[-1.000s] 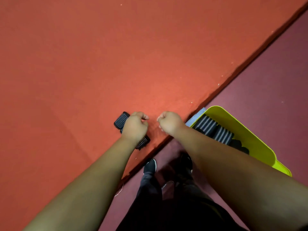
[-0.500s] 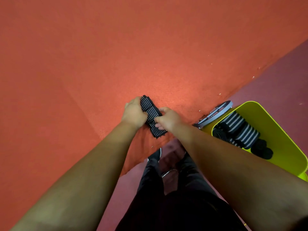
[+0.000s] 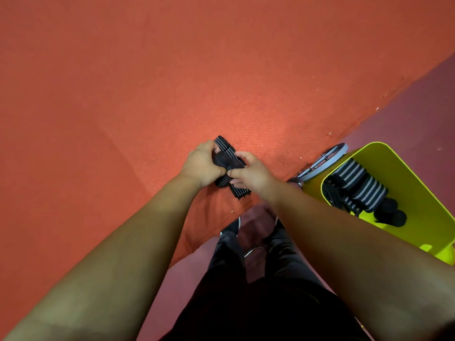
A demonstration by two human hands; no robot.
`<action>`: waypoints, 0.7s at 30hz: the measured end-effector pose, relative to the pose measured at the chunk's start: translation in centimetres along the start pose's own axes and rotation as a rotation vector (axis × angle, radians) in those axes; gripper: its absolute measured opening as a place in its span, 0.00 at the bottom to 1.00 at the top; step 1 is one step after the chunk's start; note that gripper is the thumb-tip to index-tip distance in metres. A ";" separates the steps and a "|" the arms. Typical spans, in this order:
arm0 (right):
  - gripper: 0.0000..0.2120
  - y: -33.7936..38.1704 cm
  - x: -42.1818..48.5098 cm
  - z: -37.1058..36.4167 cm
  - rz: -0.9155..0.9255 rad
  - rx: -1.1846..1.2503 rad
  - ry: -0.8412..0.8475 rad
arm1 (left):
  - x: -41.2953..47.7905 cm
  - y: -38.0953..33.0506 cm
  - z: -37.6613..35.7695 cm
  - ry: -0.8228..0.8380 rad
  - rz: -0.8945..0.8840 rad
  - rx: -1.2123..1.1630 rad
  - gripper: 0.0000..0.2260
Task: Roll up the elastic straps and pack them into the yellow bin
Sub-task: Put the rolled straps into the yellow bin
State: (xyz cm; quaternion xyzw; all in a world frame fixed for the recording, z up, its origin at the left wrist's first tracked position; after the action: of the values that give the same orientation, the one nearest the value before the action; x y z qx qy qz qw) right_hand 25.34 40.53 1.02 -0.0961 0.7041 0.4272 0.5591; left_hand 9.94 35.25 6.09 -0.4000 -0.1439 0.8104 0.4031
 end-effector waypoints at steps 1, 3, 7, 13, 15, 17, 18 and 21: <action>0.27 0.0 -0.3 0.1 0.005 -0.011 0.004 | -0.3 -0.1 0.0 0.008 0.007 -0.018 0.17; 0.21 0.2 -1.0 0.8 0.009 -0.028 -0.011 | -0.8 -0.8 0.0 0.011 0.013 -0.041 0.17; 0.16 0.5 -2.5 3.2 0.039 -0.034 -0.034 | -1.2 -3.9 -0.3 0.036 -0.054 -0.012 0.23; 0.15 0.9 -6.3 12.0 0.119 -0.031 -0.149 | 0.1 -11.6 -2.5 0.031 -0.148 0.053 0.18; 0.14 0.1 -7.8 15.8 0.122 0.011 -0.215 | 0.6 -15.1 -3.9 0.044 -0.195 0.054 0.16; 0.13 -1.3 -9.2 19.8 0.120 0.072 -0.282 | 1.2 -18.8 -6.0 0.066 -0.246 0.055 0.15; 0.13 -2.3 -10.0 21.8 0.117 0.097 -0.319 | 1.4 -20.7 -7.3 0.081 -0.275 0.062 0.15; 0.13 -6.5 -12.2 27.4 0.060 0.123 -0.432 | 1.3 -26.3 -12.0 0.158 -0.408 0.153 0.15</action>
State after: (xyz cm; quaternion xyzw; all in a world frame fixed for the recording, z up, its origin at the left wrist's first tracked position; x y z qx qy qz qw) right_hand 53.02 51.80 8.10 0.0528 0.5952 0.4107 0.6887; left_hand 32.79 51.84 12.34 -0.3932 -0.1280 0.6870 0.5975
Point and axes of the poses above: each hand's wrist, its own x-axis towards the middle knuckle, its own z-axis out of the back of the hand, y = z × x, the point moved 7 cm from there along x, towards the middle knuckle, and after that the axes turned 7 degrees about -z, right-handed, at the moved point
